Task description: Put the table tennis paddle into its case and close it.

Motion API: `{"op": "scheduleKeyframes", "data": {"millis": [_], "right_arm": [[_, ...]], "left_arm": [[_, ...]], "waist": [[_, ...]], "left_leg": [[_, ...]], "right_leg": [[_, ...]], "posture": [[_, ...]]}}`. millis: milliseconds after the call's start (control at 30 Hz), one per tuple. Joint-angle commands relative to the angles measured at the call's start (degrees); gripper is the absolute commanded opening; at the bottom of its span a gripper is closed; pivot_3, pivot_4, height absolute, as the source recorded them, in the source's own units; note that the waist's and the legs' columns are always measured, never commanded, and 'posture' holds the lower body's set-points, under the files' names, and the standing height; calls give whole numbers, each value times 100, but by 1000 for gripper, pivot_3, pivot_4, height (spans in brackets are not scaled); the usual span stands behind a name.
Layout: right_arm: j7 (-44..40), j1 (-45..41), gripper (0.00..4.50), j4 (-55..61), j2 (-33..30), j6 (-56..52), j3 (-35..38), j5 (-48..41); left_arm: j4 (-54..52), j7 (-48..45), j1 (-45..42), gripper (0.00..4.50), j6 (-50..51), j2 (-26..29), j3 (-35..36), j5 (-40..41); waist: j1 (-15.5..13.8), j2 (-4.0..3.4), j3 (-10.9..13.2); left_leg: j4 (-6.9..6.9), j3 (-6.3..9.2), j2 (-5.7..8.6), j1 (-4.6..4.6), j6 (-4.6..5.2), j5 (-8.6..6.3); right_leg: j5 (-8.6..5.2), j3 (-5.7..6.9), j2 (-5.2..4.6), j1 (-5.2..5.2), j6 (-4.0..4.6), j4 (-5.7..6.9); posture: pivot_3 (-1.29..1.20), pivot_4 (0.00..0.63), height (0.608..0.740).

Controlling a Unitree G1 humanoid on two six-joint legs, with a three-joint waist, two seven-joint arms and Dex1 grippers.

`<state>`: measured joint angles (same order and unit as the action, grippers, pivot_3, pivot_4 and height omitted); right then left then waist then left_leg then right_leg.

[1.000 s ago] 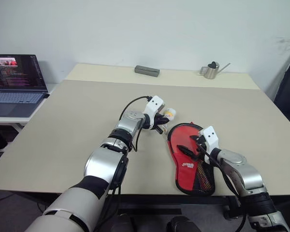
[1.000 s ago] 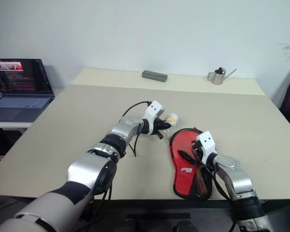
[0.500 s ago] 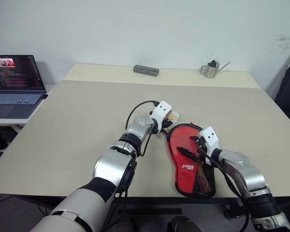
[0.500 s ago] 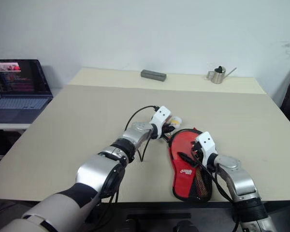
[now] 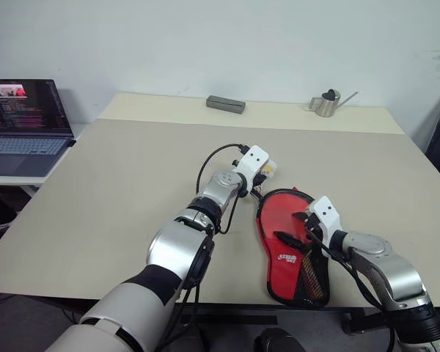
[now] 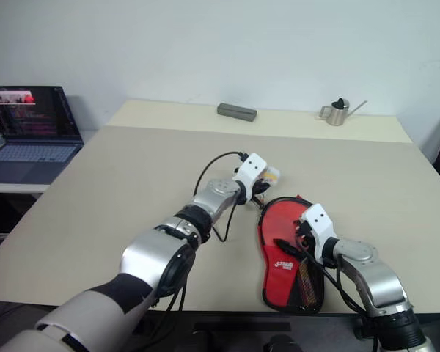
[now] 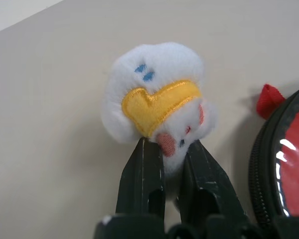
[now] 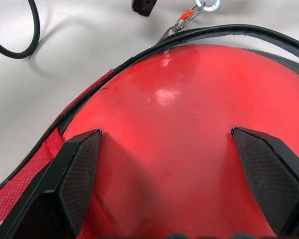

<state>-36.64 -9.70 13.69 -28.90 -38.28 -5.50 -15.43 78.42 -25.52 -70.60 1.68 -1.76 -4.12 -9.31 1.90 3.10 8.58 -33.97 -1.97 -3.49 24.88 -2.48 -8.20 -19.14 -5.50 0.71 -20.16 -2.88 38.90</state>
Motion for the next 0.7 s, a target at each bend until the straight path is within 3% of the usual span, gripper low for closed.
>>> {"op": "scheduleKeyframes", "data": {"millis": [33,700], "right_arm": [[-1,509,4500,-266,-78,-669,-330,16],[433,1183,4500,665,2,-1058,-233,-228]], "left_arm": [[-86,124,-314,78,-221,-75,-7,-128],[16,816,-709,77,-390,-168,-140,-764]], "waist": [[-3,0,0],[-4,1,2]], "left_leg": [[1,0,0,1,-1,-1],[3,2,-2,3,-12,-8]], "right_leg": [[-1,1,1,0,0,0],[-9,1,2,-3,6,-2]], "posture": [[0,150,740],[0,150,740]]}}
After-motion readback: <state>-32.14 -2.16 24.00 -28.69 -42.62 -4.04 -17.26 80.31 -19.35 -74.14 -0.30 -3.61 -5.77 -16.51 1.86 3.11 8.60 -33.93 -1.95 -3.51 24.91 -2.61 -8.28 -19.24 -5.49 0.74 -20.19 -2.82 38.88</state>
